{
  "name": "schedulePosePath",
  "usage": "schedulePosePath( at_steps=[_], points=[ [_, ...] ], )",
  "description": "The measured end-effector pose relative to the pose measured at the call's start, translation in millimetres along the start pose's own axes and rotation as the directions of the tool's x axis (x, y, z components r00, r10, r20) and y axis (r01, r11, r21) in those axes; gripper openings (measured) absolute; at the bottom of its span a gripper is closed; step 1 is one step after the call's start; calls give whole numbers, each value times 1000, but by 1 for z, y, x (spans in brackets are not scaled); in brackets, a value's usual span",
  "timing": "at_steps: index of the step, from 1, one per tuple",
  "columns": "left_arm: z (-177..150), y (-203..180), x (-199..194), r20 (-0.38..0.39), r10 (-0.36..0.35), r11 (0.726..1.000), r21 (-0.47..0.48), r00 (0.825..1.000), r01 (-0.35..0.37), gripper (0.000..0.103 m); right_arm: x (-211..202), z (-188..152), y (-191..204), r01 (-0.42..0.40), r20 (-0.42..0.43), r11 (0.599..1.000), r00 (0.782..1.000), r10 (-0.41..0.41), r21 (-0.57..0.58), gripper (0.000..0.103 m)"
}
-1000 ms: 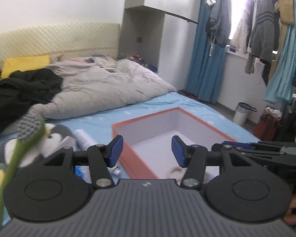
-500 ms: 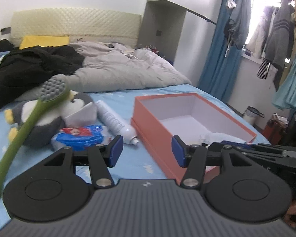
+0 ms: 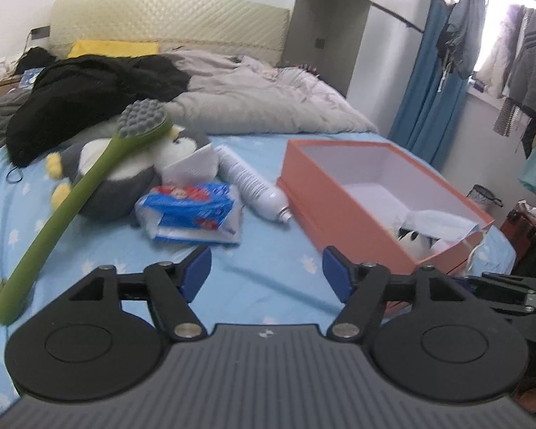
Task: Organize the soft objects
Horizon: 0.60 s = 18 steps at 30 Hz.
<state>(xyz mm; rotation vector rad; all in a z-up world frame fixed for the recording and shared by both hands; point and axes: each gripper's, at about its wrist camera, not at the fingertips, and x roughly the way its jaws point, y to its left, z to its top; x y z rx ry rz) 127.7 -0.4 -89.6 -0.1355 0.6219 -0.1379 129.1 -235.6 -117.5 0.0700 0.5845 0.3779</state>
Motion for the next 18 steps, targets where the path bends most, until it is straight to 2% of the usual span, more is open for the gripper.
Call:
schedulePosePath(
  at_steps=[8, 18],
  points=[
    [-21, 28, 9, -42, 49, 997, -55, 998, -52, 76, 18, -20, 12, -21, -60, 1000, 998, 20, -10, 26],
    [-30, 65, 53, -81, 101, 988, -112, 992, -110, 76, 63, -30, 21, -47, -151, 997, 988, 39, -53, 26]
  ],
)
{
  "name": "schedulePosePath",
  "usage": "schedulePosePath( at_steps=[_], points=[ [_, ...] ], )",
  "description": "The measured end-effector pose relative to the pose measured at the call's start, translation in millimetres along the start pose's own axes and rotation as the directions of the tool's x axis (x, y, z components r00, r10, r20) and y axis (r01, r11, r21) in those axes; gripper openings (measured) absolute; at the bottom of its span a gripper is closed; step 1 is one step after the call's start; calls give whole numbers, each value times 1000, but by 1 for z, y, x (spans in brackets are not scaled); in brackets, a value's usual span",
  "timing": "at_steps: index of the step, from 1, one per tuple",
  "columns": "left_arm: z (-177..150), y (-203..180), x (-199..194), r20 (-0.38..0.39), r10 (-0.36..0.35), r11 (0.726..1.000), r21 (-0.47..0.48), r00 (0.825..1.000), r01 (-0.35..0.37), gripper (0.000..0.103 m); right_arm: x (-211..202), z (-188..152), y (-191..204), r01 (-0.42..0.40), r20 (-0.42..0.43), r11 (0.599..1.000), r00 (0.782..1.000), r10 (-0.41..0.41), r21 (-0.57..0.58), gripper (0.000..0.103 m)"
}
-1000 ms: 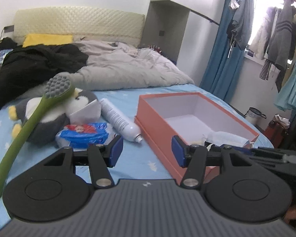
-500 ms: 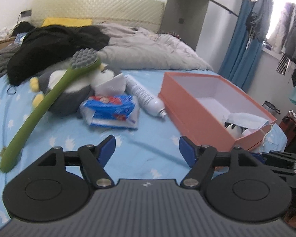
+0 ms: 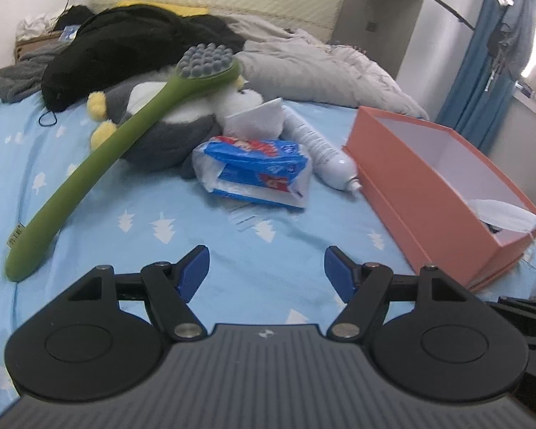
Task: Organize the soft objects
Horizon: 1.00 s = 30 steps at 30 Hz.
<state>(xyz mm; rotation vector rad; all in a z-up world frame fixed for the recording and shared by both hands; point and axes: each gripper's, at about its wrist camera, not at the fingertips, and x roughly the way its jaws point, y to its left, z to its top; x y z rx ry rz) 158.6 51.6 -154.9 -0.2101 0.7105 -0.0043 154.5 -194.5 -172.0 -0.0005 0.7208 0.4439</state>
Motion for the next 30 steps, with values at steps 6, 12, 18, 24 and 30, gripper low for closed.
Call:
schedulePosePath(
  at_steps=[6, 12, 18, 24, 30],
  points=[
    [12, 18, 33, -12, 17, 1000, -8, 1000, -17, 76, 31, 5, 4, -20, -31, 1000, 999, 19, -14, 26],
    [24, 37, 65, -15, 39, 999, -13, 999, -39, 76, 73, 18, 6, -41, -52, 999, 998, 40, -10, 49],
    [38, 61, 101, -23, 36, 998, -58, 999, -37, 76, 120, 39, 0, -32, -51, 999, 998, 30, -21, 49],
    [56, 68, 132, -10, 7, 997, -77, 1000, -7, 76, 158, 62, -12, -14, -31, 1000, 999, 14, -10, 49],
    [63, 71, 166, -31, -24, 992, -121, 999, 20, 77, 187, 73, -23, -59, -50, 998, 997, 60, 25, 49]
  ],
)
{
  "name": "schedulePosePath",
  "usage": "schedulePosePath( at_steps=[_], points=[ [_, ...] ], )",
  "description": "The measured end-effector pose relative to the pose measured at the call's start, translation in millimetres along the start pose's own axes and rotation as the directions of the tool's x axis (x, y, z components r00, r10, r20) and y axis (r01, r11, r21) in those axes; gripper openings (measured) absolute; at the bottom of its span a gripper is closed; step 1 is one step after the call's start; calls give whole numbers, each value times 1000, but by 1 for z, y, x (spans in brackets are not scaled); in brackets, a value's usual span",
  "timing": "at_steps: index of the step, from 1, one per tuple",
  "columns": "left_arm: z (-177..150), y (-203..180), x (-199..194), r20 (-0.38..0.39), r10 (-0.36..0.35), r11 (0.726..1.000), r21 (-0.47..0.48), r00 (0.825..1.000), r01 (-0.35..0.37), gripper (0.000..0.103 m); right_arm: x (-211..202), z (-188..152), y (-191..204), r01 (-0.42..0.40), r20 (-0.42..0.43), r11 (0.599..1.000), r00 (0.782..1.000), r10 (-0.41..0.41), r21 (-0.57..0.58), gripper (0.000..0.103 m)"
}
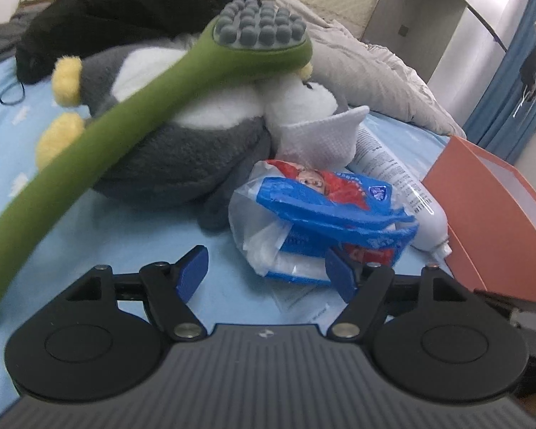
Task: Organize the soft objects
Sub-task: 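Grasp the blue wet-wipe pack with the left tool, then lift the wipe pack with the left tool while the right tool grasps the bread bun bag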
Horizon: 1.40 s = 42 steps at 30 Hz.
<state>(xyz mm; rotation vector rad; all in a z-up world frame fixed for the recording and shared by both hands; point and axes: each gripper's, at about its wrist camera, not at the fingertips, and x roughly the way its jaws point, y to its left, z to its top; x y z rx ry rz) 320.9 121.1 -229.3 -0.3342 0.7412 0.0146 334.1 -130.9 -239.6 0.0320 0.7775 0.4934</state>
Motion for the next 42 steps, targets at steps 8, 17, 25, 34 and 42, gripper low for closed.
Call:
schedulePosePath(
  at_steps=[8, 17, 25, 34, 42],
  points=[
    [2, 1, 21, -3, -14, 998, -54, 1000, 14, 41, 8, -3, 1, -47, -23, 999, 999, 48, 11, 51],
    [10, 7, 13, 32, -29, 991, -128, 999, 33, 20, 26, 0, 14, -158, -49, 982, 985, 164, 107, 50],
    [8, 15, -4, 64, -22, 981, -189, 998, 34, 18, 35, 4, 13, -191, -61, 955, 976, 210, 226, 8],
    [-7, 29, -56, 100, 27, 966, -257, 995, 0, 17, -4, -10, 7, -138, -58, 955, 986, 158, 264, 3],
    [-40, 45, -108, 96, 115, 945, -316, 989, -79, 17, -54, -34, -1, -73, -66, 964, 993, 93, 255, 3]
  ],
)
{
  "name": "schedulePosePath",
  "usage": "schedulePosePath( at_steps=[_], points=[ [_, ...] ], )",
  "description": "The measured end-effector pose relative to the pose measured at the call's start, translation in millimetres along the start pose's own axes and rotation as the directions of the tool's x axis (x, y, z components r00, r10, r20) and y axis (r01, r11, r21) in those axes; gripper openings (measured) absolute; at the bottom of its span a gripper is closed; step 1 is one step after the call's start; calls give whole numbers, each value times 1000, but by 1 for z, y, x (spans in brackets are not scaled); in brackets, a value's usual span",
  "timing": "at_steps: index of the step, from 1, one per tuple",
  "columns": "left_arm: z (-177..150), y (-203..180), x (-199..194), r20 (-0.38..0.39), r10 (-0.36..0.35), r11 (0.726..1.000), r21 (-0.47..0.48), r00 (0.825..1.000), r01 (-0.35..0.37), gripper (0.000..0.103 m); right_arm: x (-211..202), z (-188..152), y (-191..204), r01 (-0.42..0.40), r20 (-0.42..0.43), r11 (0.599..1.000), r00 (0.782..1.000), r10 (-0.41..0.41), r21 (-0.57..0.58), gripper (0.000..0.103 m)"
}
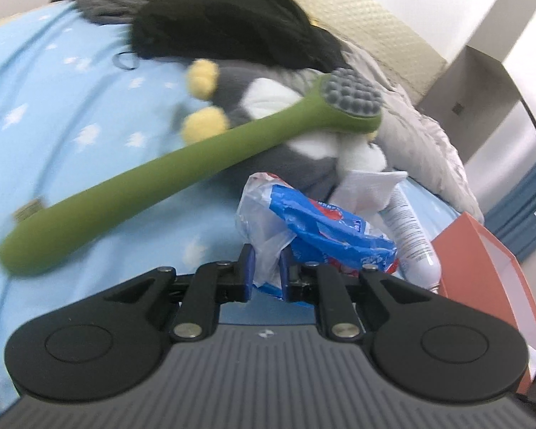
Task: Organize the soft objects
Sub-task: 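Lift the wipe pack with the left tool while the right tool grasps the bread bun bag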
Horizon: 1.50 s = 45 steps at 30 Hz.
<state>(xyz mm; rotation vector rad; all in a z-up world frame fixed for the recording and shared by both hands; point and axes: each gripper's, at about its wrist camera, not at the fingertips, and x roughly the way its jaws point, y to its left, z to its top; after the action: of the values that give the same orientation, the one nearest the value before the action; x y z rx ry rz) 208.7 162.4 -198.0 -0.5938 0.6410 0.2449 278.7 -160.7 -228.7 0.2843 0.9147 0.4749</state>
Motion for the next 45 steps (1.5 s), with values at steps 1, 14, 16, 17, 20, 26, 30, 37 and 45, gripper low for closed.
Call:
schedulePosePath(
  at_steps=[1, 14, 16, 17, 20, 26, 30, 37, 45],
  points=[
    [-4, 4, -6, -1, 14, 1000, -11, 1000, -14, 17, -7, -4, -1, 10, 1, 1000, 1000, -10, 0, 3],
    [-62, 14, -62, -78, 105, 989, -99, 991, -113, 18, -59, -40, -1, 62, -6, 998, 998, -62, 4, 4],
    [-74, 11, -68, -98, 105, 989, -92, 990, -114, 18, -64, -46, -3, 69, -15, 997, 998, -69, 21, 4],
    [-79, 9, -70, -110, 101, 990, -84, 989, -111, 18, -66, -49, -3, 71, -15, 997, 997, -70, 25, 4],
    [-93, 3, -76, -149, 80, 993, -69, 986, -91, 18, -74, -57, -4, 73, -20, 997, 997, -72, 37, 4],
    [-108, -6, -87, -199, 43, 999, -18, 979, -47, 20, -87, -67, -2, 96, -17, 995, 995, -96, -5, 7],
    [-110, -12, -93, -211, 35, 999, 48, 977, -25, 26, -89, -69, -7, 103, -32, 995, 994, -103, 5, 8],
    [-113, -28, -100, -254, 26, 971, 234, 967, 36, 57, -97, -67, -14, 133, -21, 991, 991, -133, -5, 49],
    [-108, -51, -111, -171, 41, 883, 468, 984, 45, 72, -99, -60, -6, 161, 30, 980, 987, -159, -117, 69]
  ],
)
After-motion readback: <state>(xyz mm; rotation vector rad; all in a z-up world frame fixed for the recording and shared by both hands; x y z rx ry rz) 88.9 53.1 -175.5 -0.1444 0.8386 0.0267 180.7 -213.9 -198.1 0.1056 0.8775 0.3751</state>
